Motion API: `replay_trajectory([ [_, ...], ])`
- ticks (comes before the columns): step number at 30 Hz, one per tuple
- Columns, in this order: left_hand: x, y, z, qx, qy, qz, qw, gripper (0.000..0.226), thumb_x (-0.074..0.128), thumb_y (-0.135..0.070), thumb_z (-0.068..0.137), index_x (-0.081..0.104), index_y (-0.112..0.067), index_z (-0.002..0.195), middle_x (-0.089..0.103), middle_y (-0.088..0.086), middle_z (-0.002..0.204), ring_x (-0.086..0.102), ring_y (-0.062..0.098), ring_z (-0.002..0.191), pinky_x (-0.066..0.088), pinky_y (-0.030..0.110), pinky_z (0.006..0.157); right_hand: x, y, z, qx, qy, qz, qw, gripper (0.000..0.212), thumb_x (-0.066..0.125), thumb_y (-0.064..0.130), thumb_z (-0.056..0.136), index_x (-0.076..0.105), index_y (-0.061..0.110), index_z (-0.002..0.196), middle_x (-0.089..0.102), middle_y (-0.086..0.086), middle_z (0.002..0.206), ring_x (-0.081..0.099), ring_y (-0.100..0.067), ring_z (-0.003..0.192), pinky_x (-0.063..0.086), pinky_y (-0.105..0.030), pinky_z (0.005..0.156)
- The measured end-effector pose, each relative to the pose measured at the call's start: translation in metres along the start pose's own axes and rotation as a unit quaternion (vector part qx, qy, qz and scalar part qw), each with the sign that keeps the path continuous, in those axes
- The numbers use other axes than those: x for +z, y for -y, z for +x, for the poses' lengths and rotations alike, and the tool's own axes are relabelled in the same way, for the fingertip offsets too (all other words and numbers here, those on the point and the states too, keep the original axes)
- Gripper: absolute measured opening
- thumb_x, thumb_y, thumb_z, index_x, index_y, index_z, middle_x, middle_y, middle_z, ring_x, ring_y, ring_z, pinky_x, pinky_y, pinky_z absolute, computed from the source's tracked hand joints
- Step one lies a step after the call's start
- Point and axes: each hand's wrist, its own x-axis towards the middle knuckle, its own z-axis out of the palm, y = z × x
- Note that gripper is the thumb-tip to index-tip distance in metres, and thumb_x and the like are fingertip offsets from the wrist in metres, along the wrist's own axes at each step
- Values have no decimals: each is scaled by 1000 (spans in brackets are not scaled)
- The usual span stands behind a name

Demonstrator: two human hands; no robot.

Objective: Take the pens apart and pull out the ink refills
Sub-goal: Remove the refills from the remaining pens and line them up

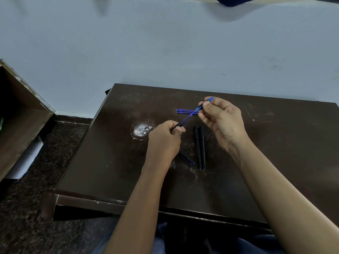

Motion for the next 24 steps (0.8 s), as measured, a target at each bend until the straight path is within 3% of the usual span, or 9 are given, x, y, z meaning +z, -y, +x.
replay_trajectory([
  [10, -1, 0, -1, -1, -8, 8, 1000, 22, 50, -22, 96, 69, -18, 107, 67, 2, 104, 55, 7, 84, 35, 14, 59, -1, -1, 0, -2, 8, -13, 1000, 16, 61, 2, 89, 65, 8, 104, 72, -6, 94, 69, -12, 83, 56, -26, 78],
  [18, -1, -3, -2, 16, 0, 20, 1000, 26, 46, -25, 98, 68, -19, 111, 66, 0, 101, 54, 4, 73, 36, 12, 53, 3, -6, -3, 3, 45, -54, 997, 13, 64, 3, 88, 66, 10, 99, 73, -6, 89, 70, -13, 80, 55, -23, 73],
  [24, -1, -3, -1, 2, -7, 23, 1000, 27, 43, -19, 97, 70, -19, 102, 61, -7, 90, 51, 3, 65, 37, 11, 48, 5, -7, -3, 11, 45, -41, 998, 14, 62, 2, 88, 64, 7, 101, 73, -7, 89, 69, -11, 74, 55, -20, 68],
])
